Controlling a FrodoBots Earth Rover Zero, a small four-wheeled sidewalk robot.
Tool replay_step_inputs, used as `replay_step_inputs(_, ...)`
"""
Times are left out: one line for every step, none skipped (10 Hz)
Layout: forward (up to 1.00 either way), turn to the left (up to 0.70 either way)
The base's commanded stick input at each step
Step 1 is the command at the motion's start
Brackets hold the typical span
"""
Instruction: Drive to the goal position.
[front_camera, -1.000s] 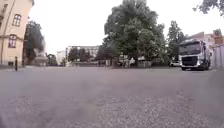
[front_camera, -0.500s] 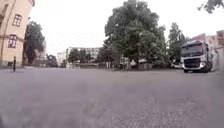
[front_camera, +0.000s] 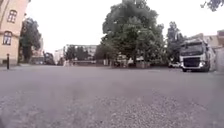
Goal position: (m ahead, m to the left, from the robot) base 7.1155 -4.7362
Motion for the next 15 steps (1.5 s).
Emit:
replay_step_inputs(0.60,-0.15)
replay_step_inputs(0.60,-0.15)
replay_step_inputs(0.60,-0.15)
replay_step_inputs(0.60,-0.15)
replay_step_inputs(0.60,-0.15)
replay_step_inputs(0.60,-0.15)
replay_step_inputs(0.60,-0.15)
replay_step_inputs(0.60,-0.15)
replay_step_inputs(0.60,-0.15)
replay_step_inputs(0.60,-0.05)
replay_step_inputs(0.60,0.00)
replay_step_inputs(0.60,0.00)
replay_step_inputs(0.60,0.00)
replay_step_inputs(0.60,0.00)
replay_step_inputs(0.60,0.00)
